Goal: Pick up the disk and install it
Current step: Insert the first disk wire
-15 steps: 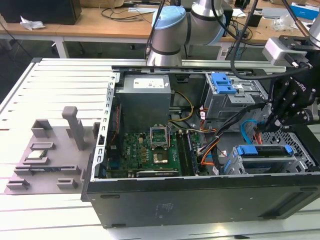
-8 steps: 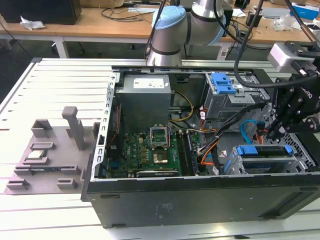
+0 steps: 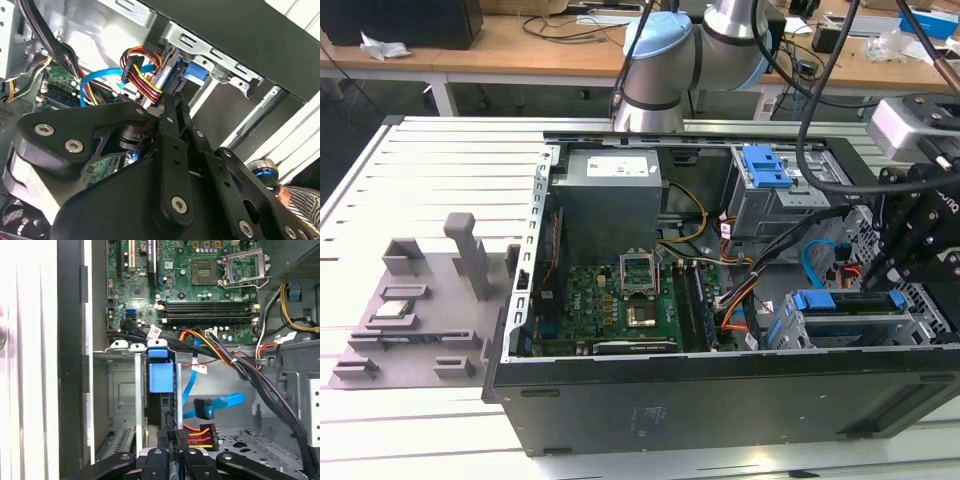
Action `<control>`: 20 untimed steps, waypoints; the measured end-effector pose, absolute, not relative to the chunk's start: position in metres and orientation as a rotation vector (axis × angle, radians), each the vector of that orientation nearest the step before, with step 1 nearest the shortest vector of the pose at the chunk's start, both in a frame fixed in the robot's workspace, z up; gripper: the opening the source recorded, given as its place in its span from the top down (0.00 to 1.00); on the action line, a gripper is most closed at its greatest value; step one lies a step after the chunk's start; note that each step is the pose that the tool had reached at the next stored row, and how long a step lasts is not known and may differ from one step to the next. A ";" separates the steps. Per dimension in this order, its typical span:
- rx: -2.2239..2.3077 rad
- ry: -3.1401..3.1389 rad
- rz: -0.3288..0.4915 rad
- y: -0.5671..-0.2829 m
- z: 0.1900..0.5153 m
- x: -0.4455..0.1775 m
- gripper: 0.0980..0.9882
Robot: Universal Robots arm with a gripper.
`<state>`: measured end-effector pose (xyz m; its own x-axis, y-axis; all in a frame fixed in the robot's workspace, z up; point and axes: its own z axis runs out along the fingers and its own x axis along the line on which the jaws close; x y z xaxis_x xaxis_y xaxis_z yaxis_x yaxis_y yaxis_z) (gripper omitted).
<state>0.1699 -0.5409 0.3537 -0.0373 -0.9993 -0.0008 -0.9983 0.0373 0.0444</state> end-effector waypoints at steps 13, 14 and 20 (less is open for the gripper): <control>2.157 -2.239 -0.053 -0.536 0.340 0.177 0.92; 2.157 -2.239 -0.053 -0.536 0.340 0.177 0.92; 2.157 -2.239 -0.052 -0.536 0.335 0.177 0.92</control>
<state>0.1772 -0.5364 0.3346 -0.0374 -0.9993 -0.0001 -0.9982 0.0373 0.0467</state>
